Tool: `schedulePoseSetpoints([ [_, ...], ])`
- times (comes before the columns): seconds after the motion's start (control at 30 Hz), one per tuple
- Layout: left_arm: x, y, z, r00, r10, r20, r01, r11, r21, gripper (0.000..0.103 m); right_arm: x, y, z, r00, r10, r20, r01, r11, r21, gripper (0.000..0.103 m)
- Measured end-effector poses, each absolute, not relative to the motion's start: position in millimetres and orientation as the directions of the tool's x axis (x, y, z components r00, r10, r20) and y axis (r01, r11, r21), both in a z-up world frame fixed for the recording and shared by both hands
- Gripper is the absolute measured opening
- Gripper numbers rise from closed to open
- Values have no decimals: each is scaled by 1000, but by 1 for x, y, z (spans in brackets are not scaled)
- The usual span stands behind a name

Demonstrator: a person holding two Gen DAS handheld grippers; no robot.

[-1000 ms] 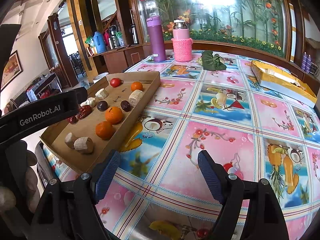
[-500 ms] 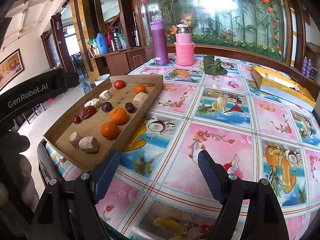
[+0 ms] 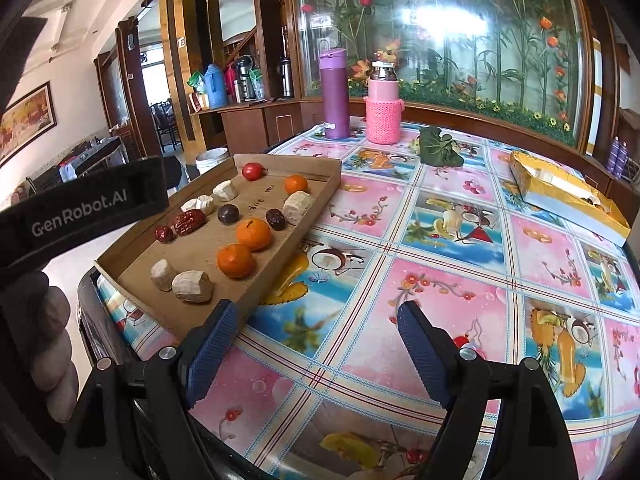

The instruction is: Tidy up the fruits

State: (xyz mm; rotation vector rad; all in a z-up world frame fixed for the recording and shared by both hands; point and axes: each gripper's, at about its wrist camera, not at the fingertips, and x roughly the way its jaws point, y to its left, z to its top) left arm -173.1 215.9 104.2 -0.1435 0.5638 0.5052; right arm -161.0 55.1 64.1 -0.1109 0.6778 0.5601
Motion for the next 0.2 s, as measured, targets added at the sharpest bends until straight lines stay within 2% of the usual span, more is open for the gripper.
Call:
schedulePoseSetpoints([
  [0.2, -169, 224, 98, 704, 381, -599, -491, 871, -24, 103, -157, 55, 62, 627, 454, -633, -523, 848, 90, 88],
])
